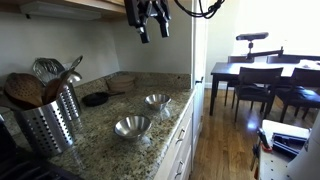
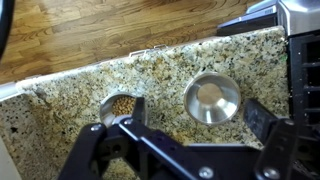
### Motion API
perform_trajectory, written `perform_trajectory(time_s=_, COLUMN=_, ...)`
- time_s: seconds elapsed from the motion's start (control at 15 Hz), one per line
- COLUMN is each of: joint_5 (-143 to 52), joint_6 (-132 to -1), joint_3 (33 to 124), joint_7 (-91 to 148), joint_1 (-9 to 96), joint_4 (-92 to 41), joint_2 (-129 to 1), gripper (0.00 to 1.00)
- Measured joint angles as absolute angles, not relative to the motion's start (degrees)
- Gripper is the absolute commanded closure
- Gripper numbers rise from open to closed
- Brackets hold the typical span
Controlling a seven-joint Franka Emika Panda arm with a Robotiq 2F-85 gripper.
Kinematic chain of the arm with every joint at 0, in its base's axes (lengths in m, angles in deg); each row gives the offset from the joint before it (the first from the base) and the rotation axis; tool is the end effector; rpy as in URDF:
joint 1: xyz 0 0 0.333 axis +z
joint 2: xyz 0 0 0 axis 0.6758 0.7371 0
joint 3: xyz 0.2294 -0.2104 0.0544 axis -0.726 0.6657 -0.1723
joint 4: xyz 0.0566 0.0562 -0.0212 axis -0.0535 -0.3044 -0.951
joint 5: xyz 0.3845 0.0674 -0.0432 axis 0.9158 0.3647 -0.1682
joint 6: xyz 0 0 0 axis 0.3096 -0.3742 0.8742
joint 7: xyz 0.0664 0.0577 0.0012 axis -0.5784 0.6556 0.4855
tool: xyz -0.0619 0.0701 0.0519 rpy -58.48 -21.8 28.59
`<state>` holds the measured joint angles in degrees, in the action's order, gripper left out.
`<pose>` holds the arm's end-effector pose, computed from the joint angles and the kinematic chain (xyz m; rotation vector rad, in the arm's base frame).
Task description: Pour some contents from the silver bowl on the right to the one on the left.
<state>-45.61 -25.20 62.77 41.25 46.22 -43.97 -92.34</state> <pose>0.4653 0.1352 0.5672 3.0230 -0.0330 -0.0994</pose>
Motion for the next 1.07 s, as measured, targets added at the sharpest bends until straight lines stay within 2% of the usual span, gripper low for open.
perform_trajectory(time_s=1.07, joint_5=-54.4, joint_6=-29.6, joint_3=69.0, joint_7=43.9, joint_1=43.7, joint_4=-50.9, joint_2=-91.4, gripper=0.0)
